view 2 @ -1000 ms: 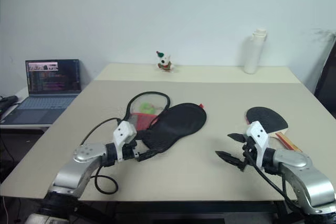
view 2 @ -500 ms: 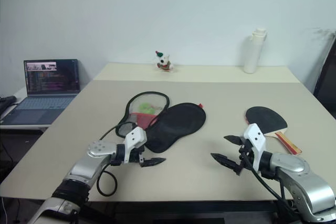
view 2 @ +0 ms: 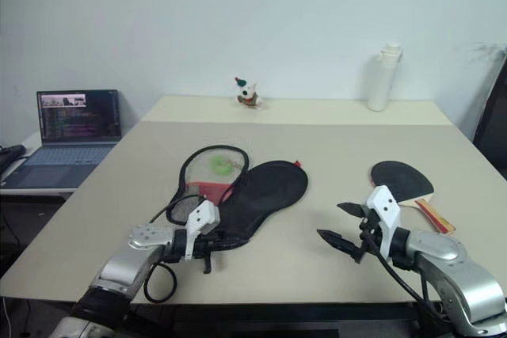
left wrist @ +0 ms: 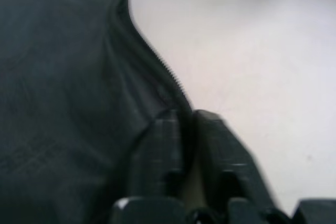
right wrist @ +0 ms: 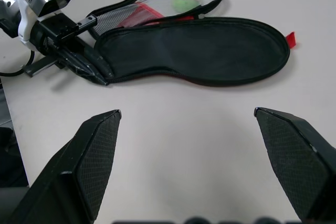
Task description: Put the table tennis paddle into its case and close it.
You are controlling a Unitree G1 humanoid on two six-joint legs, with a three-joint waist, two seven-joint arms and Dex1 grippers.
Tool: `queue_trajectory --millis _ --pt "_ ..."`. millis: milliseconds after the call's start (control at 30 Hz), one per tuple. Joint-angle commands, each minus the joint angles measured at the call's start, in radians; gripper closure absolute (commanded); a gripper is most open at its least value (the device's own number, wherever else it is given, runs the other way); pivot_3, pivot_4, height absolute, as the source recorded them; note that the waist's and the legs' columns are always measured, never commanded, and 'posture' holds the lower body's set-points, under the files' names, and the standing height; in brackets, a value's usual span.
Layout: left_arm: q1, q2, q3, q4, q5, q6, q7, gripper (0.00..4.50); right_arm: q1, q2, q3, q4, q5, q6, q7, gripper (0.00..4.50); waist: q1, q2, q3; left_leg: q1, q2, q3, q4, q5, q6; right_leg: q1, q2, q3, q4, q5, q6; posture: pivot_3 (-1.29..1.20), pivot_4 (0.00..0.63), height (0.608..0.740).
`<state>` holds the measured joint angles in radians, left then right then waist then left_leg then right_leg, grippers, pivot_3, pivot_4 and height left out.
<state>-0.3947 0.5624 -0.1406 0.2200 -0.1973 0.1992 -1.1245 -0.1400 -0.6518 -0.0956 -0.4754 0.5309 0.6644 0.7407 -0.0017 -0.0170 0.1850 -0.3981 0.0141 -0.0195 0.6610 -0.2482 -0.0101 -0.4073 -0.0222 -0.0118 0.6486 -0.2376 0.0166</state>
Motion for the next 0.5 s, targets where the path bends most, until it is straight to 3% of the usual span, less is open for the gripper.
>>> queue_trajectory --millis 33,200,500 --pt "0.005 -0.034 0.001 -0.058 -0.01 0.048 0.052 4.48 -0.02 -0.007 -0.017 -0.011 0.012 -0.016 0.004 0.0 0.002 0.0 0.0 0.0 0.0 0.0 0.0 0.0 0.0 0.0 0.0 0.0 0.0 0.0 0.0 0.0 0.15 0.74" --pt "-0.078 -0.144 -0.046 -0.06 0.012 0.105 0.136 4.48 -0.024 -0.015 -0.026 -0.005 0.013 -0.015 0.007 0.0 0.014 0.0 0.0 -0.001 -0.001 -0.001 0.001 0.0 0.0 0.001 0.0 -0.001 0.0 0.001 0.001 0.0 0.15 0.74" --pt "-0.257 -0.335 -0.145 0.128 0.08 0.056 0.167 4.48 -0.008 -0.031 -0.048 -0.011 0.012 -0.019 0.007 0.0 0.02 -0.001 0.0 -0.001 -0.003 0.004 0.002 0.0 0.0 0.0 0.001 0.0 -0.002 0.002 0.003 0.0 0.15 0.74"
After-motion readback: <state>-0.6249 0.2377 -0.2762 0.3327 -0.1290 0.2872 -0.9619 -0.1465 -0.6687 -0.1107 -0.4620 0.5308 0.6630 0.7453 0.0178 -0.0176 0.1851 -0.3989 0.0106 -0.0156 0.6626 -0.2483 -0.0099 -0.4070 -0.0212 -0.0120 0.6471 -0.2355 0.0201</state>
